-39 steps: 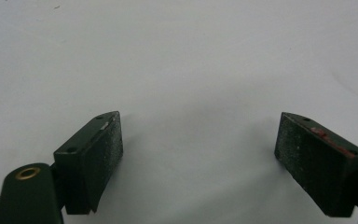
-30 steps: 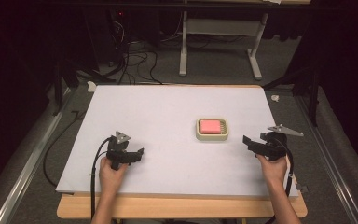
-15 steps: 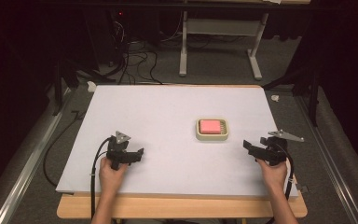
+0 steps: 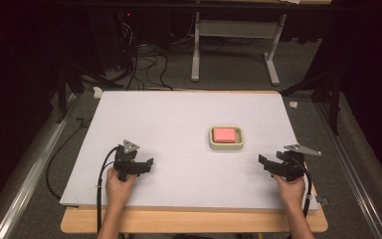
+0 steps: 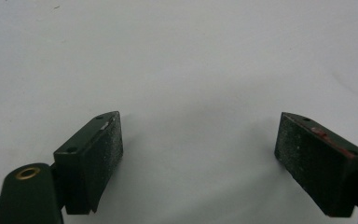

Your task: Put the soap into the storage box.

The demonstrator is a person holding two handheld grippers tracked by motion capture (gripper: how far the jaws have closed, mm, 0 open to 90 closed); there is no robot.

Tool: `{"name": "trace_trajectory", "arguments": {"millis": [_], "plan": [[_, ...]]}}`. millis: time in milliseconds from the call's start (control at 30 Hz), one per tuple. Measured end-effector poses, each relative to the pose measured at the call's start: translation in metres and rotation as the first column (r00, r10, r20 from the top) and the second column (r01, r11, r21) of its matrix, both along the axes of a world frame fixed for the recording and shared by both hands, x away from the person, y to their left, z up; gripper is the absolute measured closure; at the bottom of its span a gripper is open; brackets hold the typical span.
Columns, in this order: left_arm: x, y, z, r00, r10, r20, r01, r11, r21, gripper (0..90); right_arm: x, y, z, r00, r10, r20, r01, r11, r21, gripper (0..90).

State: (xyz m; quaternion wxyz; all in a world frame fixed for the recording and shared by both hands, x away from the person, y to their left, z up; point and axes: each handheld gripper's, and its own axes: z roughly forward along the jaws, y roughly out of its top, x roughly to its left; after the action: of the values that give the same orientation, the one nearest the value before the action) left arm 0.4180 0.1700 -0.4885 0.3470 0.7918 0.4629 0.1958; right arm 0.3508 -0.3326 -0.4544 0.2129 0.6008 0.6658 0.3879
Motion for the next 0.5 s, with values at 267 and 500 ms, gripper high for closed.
{"name": "trace_trajectory", "arguments": {"millis": [267, 500], "plan": [[0.0, 0.0, 0.0, 1.0, 0.0, 0.0, 0.0, 1.0, 0.0, 15.7, 0.0, 0.004, -0.006, 0.9999, -0.002, -0.016, 0.001, 1.0, -0.031, 22.1], [0.0, 0.0, 0.0, 1.0, 0.0, 0.0, 0.0, 1.0, 0.0, 15.7, 0.001, 0.009, -0.014, 0.9995, 0.001, -0.031, -0.004, 0.996, -0.084, 22.5]]}}
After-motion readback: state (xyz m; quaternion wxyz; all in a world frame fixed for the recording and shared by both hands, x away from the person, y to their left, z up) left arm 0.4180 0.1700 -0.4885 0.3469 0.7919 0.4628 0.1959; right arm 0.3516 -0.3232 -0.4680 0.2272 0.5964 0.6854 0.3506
